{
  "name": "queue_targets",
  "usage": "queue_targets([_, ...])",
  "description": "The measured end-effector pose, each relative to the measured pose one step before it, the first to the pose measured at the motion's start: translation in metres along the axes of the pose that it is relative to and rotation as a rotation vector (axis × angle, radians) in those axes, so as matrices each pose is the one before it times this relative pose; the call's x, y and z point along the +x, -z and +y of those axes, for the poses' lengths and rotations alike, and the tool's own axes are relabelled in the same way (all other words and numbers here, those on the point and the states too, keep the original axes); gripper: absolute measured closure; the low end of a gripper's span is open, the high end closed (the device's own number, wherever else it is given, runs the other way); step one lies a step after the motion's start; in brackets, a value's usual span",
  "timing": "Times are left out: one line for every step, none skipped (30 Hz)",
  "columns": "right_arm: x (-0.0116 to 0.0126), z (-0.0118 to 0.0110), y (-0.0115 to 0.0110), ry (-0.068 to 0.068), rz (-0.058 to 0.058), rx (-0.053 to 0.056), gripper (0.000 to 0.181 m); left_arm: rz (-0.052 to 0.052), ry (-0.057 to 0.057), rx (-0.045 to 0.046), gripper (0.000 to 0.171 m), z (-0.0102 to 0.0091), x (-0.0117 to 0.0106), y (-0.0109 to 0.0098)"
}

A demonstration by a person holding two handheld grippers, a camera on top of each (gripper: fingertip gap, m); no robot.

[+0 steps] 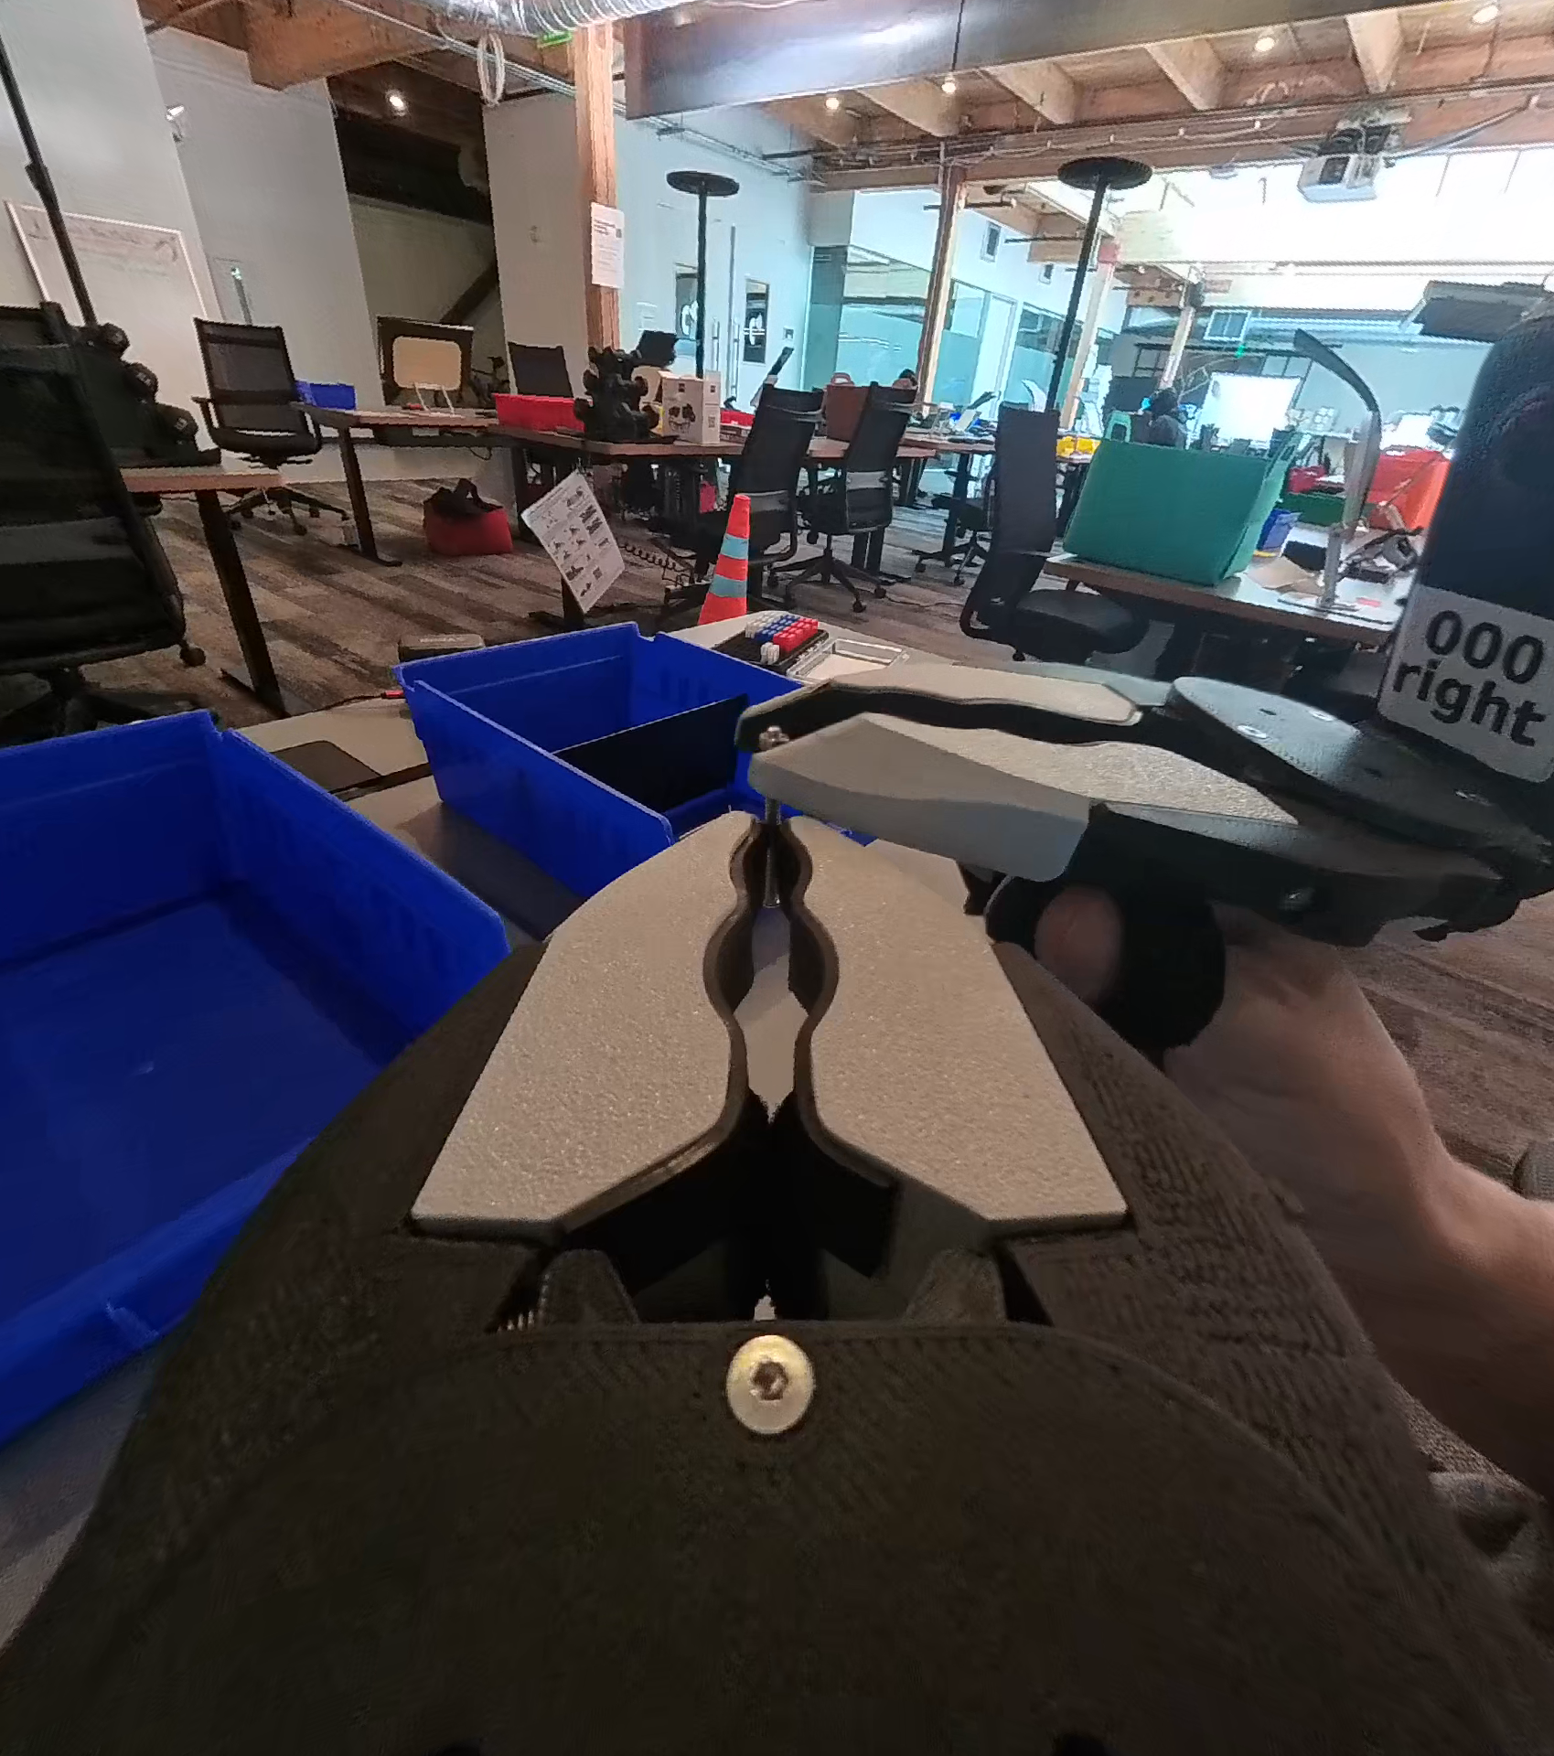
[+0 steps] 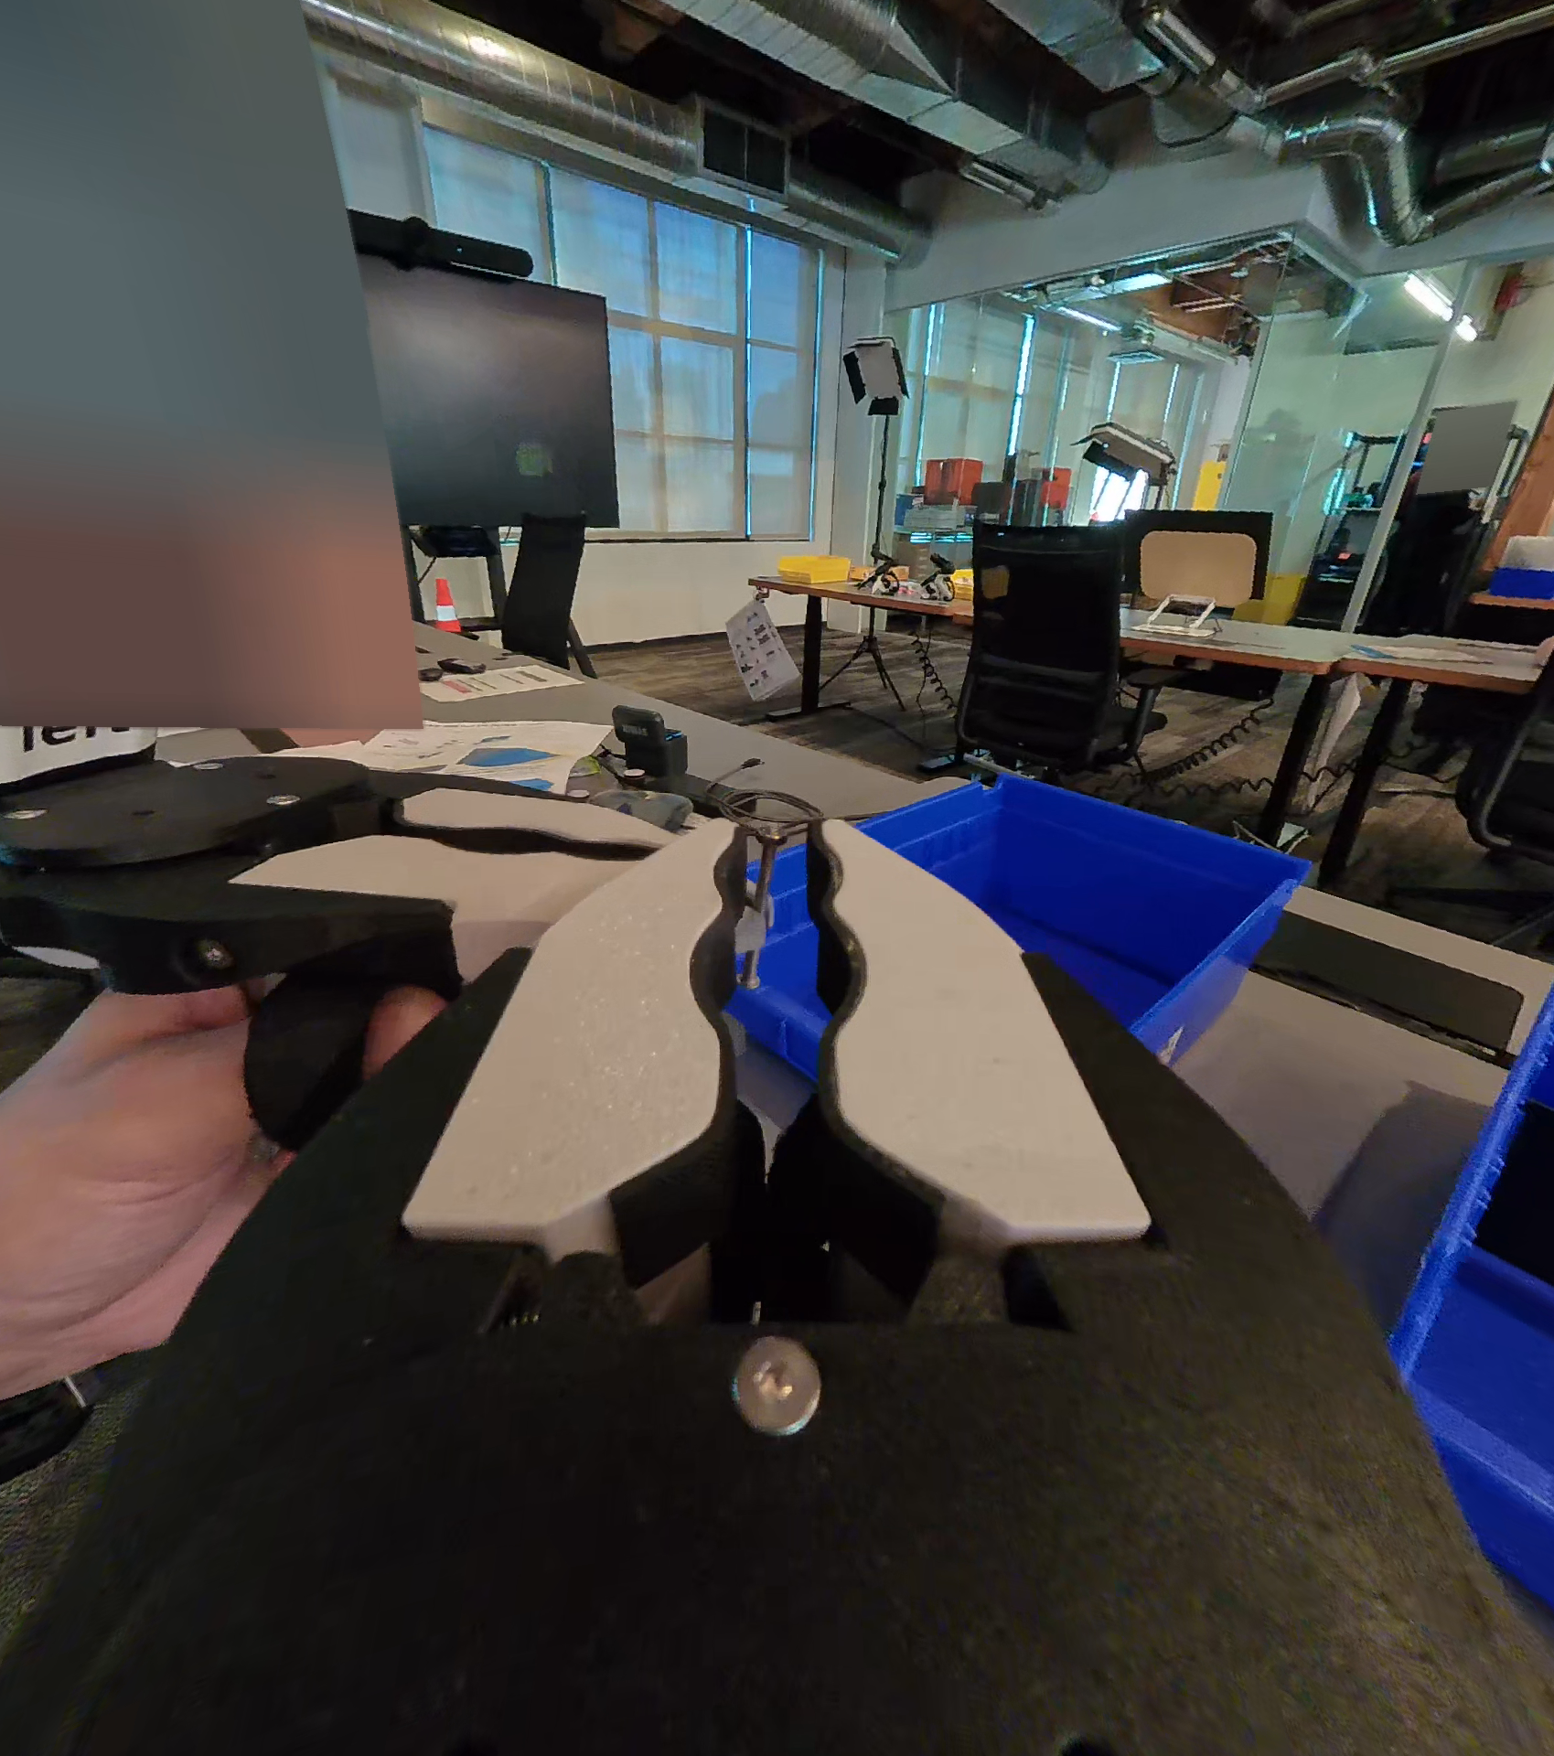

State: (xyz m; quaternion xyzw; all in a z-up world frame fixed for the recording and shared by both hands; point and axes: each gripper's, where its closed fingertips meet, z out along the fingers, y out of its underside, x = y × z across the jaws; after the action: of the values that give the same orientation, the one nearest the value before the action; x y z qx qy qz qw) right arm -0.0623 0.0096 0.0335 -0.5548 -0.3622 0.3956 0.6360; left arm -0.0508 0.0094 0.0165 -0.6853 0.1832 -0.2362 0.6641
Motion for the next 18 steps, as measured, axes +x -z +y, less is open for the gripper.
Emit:
queue_targets([-0.00039,0.00059,-0.0007,-0.0032,-0.0038,-0.0029,0.171,-0.0018,-0.0009,0.00041,0.17,0.00006,-0.00014,0.00022])
queue_targets([0.0001,0.0,-0.00009,0.0002,0.0017,0.0008,0.171,0.0002,-0.0014,-0.00073,0.17,0.00002,0.00021,0.0001])
queue_targets([-0.00048,-0.00015,0.0001,0.0014,-0.001,0.0017,0.173,0.0,-0.0003,0.00388,0.17,-0.00069,0.00017,0.00033])
queue_targets([-0.00076,-0.00048,0.00026,-0.0009,-0.0045,0.0032,0.175,0.0009,-0.0009,0.00142,0.17,-0.00046,0.00036,0.00031])
queue_targets([-0.00033,-0.00043,0.00019,-0.0016,-0.0029,0.0022,0.176,0.0014,-0.0026,-0.00161,0.17,-0.00015,0.00055,0.0])
queue_targets([0.00008,-0.0004,0.00022,-0.0006,-0.0038,0.002,0.176,0.0008,-0.0023,0.00184,0.17,-0.0005,0.00042,0.00017])
queue_targets([-0.00019,-0.00062,0.00055,0.0013,-0.0084,0.0041,0.176,0.0044,-0.0004,0.00262,0.17,-0.00033,0.00069,0.0002])
queue_targets([0.00015,-0.00024,0.00057,0.0005,-0.0131,0.0008,0.177,0.0051,0.0007,-0.00024,0.17,-0.00016,0.00078,0.0001])
queue_targets([-0.00103,-0.00054,0.00064,0.0012,-0.0305,0.0038,0.177,0.0097,0.0007,0.0008,0.17,-0.0003,0.00135,0.00017])
queue_targets([-0.002,-0.00118,0.00112,-0.0044,-0.0517,0.0113,0.177,0.0189,0.0035,0.0018,0.17,-0.00067,0.0023,0.00033])
queue_targets([-0.00095,-0.00071,0.00128,-0.0113,-0.0638,0.0063,0.177,0.0287,0.0101,0.00078,0.17,-0.00065,0.00287,0.00034])
queue_targets([-0.00448,-0.00245,0.00123,-0.0306,-0.1128,0.0143,0.177,0.0462,0.0216,0.00939,0.17,-0.00192,0.00409,0.00074])
queue_targets([-0.00225,-0.00268,0.00168,-0.0539,-0.1181,0.016,0.177,0.0448,0.0341,0.00567,0.17,-0.00166,0.00311,0.00097])
queue_targets([-0.00322,-0.00115,0.00135,-0.0665,-0.1313,0.001,0.177,0.0396,0.0324,0.00025,0.17,-0.00087,0.00247,0.00049])
queue_targets([-0.00749,-0.00143,0.00134,-0.0742,-0.1662,-0.0038,0.177,0.0364,0.0208,0.00218,0.17,-0.00059,0.00367,0.00014])
queue_targets([0.0003,-0.00058,0.00232,-0.0507,-0.1072,-0.0065,0.177,0.0126,0.0096,-0.00358,0.17,0.00047,0.00171,-0.0004])
queue_targets([-0.00581,0.00082,0.0025,-0.0256,-0.1414,-0.0113,0.177,0.021,0.0013,-0.00956,0.17,0.00147,0.00352,-0.00117])
queue_targets([-0.0041,0.00018,0.00343,-0.0408,-0.1284,-0.0101,0.177,0.0128,0.0041,-0.00678,0.17,0.00113,0.00324,-0.00167])
